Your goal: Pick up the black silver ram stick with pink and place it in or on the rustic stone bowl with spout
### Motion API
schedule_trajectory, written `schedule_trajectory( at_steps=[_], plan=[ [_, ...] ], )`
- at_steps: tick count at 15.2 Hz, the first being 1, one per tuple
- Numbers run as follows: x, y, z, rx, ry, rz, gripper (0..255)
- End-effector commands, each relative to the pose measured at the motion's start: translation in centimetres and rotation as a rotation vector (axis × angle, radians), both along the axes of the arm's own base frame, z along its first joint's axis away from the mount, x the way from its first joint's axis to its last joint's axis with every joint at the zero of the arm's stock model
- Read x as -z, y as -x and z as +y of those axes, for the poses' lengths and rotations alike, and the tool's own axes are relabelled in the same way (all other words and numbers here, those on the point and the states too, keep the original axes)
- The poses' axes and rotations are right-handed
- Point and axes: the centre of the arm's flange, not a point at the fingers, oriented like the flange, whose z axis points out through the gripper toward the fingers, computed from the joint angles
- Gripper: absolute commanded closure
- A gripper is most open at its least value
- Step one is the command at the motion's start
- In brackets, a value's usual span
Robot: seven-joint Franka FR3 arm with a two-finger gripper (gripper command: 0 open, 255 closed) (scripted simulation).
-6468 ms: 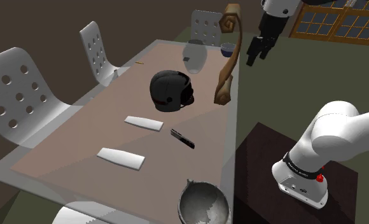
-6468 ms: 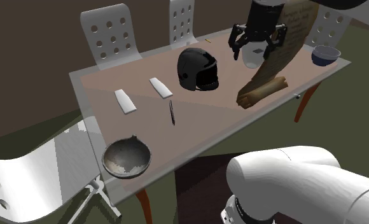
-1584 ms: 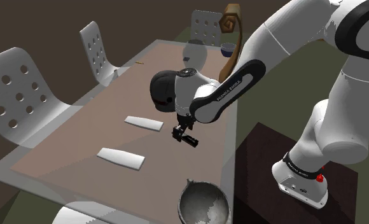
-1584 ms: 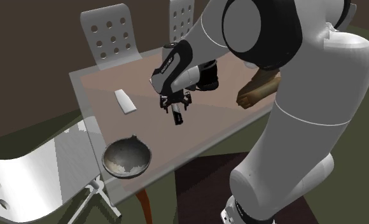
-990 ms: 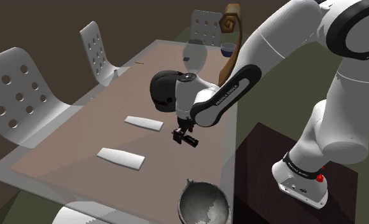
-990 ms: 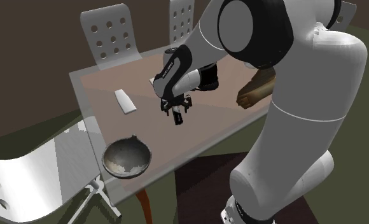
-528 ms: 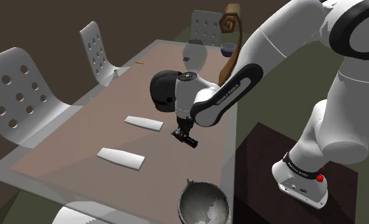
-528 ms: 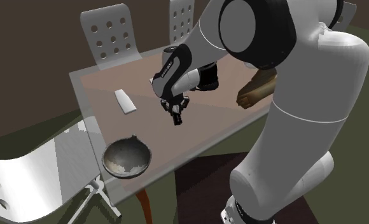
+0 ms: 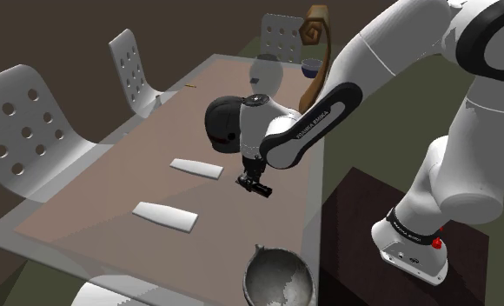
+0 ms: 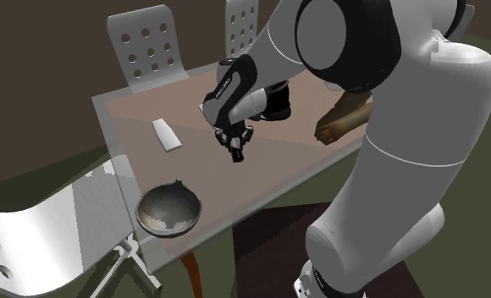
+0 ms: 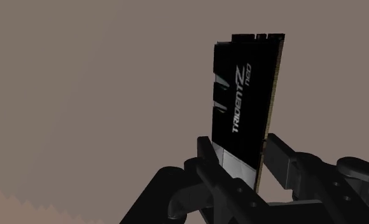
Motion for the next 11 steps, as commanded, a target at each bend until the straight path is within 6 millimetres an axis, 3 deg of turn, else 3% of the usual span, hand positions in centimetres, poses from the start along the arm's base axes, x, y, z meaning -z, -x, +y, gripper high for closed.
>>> schedule_trajectory(
  at_steps=[1, 11],
  plan=[
    [-1.0, 0.0, 0.1, 0.000, 0.001, 0.001, 255],
    [-6.3, 0.0, 0.1, 0.000, 0.001, 0.001, 255]
  ],
)
